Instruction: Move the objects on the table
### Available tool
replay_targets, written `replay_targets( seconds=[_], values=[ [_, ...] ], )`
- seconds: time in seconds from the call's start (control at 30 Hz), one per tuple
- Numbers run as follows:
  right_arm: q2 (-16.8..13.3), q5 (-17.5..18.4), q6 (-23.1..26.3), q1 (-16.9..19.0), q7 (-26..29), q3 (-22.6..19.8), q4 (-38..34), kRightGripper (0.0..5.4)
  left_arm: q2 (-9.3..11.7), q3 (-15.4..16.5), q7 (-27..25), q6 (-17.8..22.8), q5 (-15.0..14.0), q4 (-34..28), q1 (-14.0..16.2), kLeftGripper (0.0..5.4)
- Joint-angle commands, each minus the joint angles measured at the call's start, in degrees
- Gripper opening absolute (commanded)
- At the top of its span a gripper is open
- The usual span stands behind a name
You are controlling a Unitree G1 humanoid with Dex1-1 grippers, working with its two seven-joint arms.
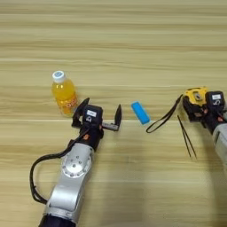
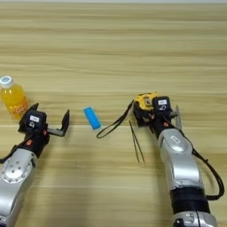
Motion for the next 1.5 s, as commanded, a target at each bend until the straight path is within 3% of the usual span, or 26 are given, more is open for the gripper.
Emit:
replay_targets(
  seconds=[0.03,0.5,0.73,1.0,1.5],
  values=[
    [0.7,0.8,1.5,0.7,0.1,0.9,-5.8,4.28,-0.2,-0.1,0.1,-0.2,0.8,0.5,-0.3,5.4],
    [2.8,1.5,8.8,6.6,2.6,9.5,-26.0,4.28,-0.3,0.0,0.3,-0.3,0.8,0.5,-0.4,5.4],
    [2.8,2.7,11.5,8.8,5.1,14.1,-30.5,4.28,-0.2,0.1,0.3,-0.3,0.8,0.4,-0.4,5.4],
    [2.9,2.6,12.3,10.1,8.0,19.2,-27.6,4.28,-0.2,0.1,0.3,-0.3,0.8,0.2,-0.4,5.4],
    [2.7,-1.6,7.1,10.2,9.2,24.1,-15.6,4.28,-0.4,0.1,0.8,0.0,0.8,-0.6,0.0,5.4]
  ],
)
